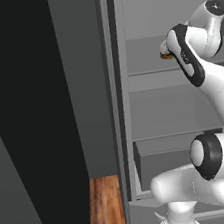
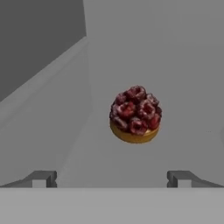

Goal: Take the cake and cupcake from the fridge and place them on the empty tray on the dining counter.

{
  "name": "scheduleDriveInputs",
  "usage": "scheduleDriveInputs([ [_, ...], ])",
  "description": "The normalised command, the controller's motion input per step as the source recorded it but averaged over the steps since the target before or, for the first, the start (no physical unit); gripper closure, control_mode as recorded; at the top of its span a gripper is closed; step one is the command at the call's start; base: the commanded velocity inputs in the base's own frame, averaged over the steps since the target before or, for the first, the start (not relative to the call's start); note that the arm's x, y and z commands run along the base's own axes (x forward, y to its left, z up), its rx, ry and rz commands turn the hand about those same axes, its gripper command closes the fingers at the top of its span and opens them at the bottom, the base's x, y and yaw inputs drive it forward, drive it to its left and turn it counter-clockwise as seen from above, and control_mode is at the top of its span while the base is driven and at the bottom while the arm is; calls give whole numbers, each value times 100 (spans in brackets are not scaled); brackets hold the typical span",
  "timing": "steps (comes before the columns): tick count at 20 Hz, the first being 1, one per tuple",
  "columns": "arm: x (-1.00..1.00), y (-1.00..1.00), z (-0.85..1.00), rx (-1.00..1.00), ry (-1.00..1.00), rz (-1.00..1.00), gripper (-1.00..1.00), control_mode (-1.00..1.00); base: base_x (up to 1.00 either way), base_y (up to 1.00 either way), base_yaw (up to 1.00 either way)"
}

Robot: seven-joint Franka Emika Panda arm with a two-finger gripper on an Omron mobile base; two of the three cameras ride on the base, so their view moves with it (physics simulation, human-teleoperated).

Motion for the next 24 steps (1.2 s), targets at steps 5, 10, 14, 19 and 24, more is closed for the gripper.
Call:
scheduleDriveInputs([
  [5,46,-1,-5,0,5,0,-100,-100,0,0,0],
  [10,39,-17,-1,0,4,0,-100,-100,0,0,0],
  [14,36,-22,-4,0,3,0,-100,-100,0,0,0],
  [19,27,-5,-18,0,5,0,-100,-100,0,0,0],
  [24,23,0,-25,0,6,0,-100,-100,0,0,0],
])
